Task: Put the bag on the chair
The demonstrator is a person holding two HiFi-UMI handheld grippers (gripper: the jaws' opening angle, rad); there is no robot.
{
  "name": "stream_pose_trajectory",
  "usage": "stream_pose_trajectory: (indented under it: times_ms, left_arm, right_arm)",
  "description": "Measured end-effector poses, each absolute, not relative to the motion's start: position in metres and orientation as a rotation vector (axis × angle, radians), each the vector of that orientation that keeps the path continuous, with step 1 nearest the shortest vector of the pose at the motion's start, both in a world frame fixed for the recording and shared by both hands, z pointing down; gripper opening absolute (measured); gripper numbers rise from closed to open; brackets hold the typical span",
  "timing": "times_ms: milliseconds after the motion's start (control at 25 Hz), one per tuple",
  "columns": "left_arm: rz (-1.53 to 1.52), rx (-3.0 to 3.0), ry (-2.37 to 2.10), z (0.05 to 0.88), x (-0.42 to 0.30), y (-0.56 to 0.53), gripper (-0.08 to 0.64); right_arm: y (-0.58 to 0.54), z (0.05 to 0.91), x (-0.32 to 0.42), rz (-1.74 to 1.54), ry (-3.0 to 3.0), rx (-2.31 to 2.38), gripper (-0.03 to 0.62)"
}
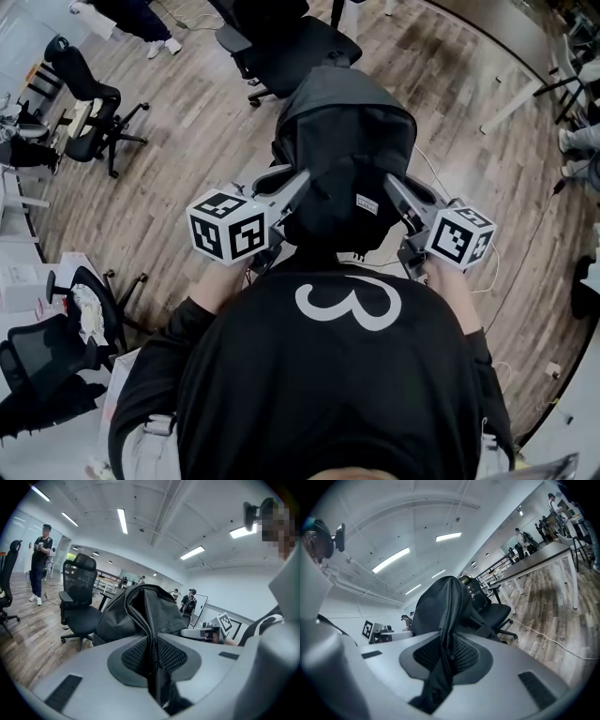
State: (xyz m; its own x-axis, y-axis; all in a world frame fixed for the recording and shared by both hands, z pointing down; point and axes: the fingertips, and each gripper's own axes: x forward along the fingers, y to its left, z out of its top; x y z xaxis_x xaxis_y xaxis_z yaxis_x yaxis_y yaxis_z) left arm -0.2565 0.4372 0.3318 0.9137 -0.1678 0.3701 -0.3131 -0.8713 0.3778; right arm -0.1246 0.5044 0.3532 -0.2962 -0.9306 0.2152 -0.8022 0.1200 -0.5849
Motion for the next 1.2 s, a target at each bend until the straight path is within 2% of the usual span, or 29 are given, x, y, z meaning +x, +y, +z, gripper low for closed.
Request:
stream_pose_trajectory:
  times_ms: [480,1200]
  left_arm:
    - [0.465,2.556,-0.335,0.357,-0.229,0.371,0.071]
    - [0.560,2.525,-0.330,0.365,-0.177,0.219,0.071]
  right_arm:
    - [0.442,0.373,-0.096,-0.986,2.185,-1.772,0.072]
    - [0.291,0.380,-0.045,-1.037,2.128,-1.771,0.072]
